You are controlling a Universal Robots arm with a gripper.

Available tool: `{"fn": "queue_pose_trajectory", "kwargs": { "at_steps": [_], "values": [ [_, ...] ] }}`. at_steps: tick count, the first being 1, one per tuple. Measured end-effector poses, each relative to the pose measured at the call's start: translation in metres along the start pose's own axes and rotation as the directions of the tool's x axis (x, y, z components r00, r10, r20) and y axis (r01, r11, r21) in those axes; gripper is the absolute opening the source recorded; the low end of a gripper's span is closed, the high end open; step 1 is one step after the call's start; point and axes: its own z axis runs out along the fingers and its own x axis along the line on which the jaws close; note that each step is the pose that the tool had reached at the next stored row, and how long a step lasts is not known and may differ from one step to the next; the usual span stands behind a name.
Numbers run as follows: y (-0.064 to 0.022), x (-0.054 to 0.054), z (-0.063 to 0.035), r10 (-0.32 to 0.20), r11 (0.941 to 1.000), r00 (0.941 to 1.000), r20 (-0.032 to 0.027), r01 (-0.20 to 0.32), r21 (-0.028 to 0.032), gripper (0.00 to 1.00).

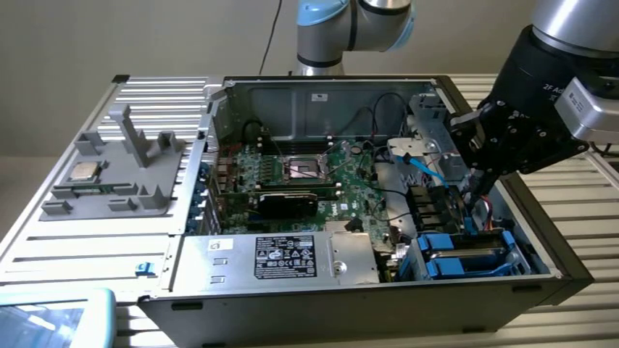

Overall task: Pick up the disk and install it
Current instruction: 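Insert the second disk wire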

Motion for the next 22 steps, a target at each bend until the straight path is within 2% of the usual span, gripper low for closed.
{"fn": "queue_pose_trajectory", "kwargs": {
  "at_steps": [3,7,13,14,16,19,20,22],
  "values": [
    [0.0038,0.0,-0.0001,-0.002,1.0,1.0,-0.001,0.002,0.001,0.11],
    [0.0093,0.001,-0.0002,-0.016,0.9999,0.9999,-0.0064,0.016,0.0047,0.11],
    [0.0098,0.001,0.0005,-0.091,0.9958,0.9958,-0.0084,0.091,0.0106,0.11],
    [0.0101,0.001,0.0008,-0.1,0.9949,0.9949,-0.0088,0.1,0.0134,0.11],
    [0.0114,0.001,0.0017,-0.109,0.9936,0.994,-0.0079,0.109,0.0283,0.11],
    [0.0165,0.002,0.0028,-0.112,0.9917,0.9937,-0.0042,0.112,0.0628,0.11],
    [0.0192,0.003,0.0032,-0.112,0.9913,0.9937,-0.0035,0.112,0.069,0.11],
    [0.0256,0.004,0.0035,-0.113,0.9907,0.9936,-0.0028,0.113,0.076,0.11]
  ]
}}
